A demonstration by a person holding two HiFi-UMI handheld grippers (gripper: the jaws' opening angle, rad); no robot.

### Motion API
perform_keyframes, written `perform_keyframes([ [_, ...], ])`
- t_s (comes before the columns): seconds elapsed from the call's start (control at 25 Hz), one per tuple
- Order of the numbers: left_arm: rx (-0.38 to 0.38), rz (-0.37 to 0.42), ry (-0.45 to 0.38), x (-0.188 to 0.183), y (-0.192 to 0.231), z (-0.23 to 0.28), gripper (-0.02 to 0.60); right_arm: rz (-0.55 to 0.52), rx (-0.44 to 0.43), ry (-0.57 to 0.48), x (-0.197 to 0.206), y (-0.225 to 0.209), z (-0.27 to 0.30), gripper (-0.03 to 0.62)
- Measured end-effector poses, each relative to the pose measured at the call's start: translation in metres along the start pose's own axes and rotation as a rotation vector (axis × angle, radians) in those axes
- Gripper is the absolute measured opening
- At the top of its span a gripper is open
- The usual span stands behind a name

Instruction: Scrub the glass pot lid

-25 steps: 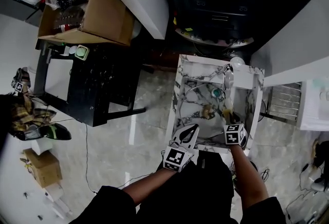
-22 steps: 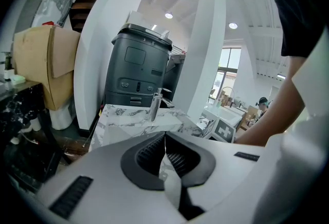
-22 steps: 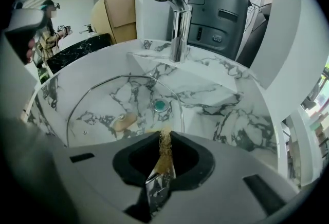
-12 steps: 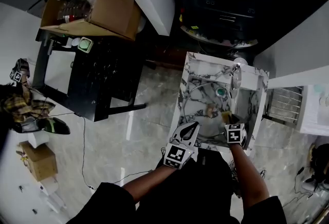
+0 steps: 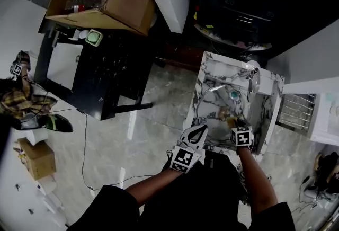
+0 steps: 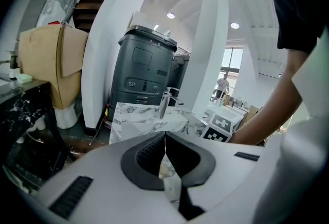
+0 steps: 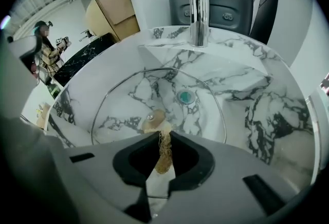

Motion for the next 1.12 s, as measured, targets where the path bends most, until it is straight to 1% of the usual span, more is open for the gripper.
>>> perform_keyframes([
  [0.28, 0.003, -0.019, -0.01, 0.005, 0.012, -0.01, 0.017, -0.003, -0.076, 0.049, -0.002, 0.024, 0.009, 0.063],
  [0.52, 0.019, -0.021, -0.039, 0.002, 0.022, -0.015, 0.017, 0.012, -0.107, 0.072, -0.007, 0.041, 0.015, 0.063],
  [0.6, 0.023, -0.023, -0.04, 0.002, 0.024, -0.016, 0.017, 0.026, -0.124, 0.079, -0.007, 0.046, 0.018, 0.063],
  [0.76, 0.033, -0.021, -0.048, 0.0, 0.031, -0.017, 0.017, 0.066, -0.187, 0.078, -0.009, 0.057, 0.022, 0.063],
  [1.12, 0.049, -0.019, -0.047, -0.002, 0.045, -0.018, 0.017, 0.061, -0.224, 0.106, -0.025, 0.082, 0.025, 0.063],
])
Point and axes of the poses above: the fingertips, and each gripper's own axes: z forward along the fingers, y to its left, x out of its underside, the point moved 7 cm from there along -z, backward along the fingers, and after that the axes turned 1 degree about -y, right-handed, at the moved point
